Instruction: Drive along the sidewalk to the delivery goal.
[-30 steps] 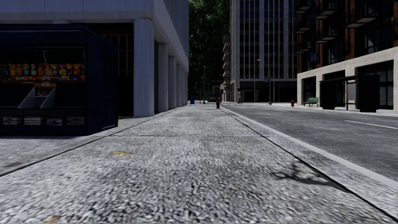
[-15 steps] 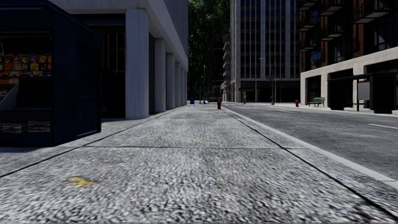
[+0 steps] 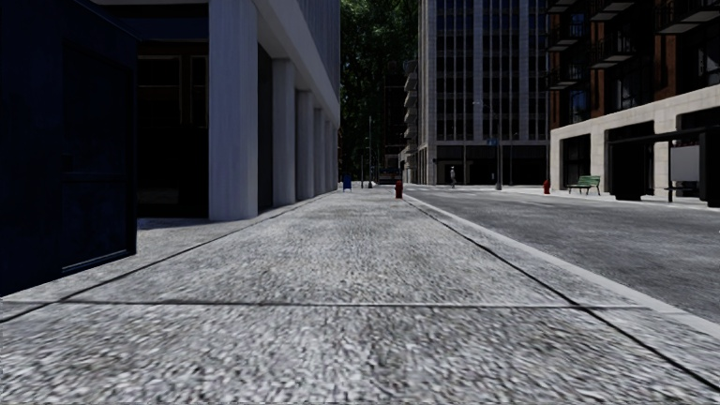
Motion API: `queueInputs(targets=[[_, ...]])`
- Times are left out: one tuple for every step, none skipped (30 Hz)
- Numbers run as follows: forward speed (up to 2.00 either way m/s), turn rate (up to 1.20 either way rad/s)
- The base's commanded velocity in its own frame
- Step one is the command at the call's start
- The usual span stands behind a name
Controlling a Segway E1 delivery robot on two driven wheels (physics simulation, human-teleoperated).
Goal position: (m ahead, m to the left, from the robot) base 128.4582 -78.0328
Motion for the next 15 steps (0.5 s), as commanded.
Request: queueInputs(targets=[[2.0,0.0],[2.0,0.0],[2.0,0.0],[2.0,0.0],[2.0,0.0],[2.0,0.0],[2.0,0.0],[2.0,0.0],[2.0,0.0],[2.0,0.0],[2.0,0.0],[2.0,0.0],[2.0,0.0],[2.0,0.0],[2.0,0.0]])
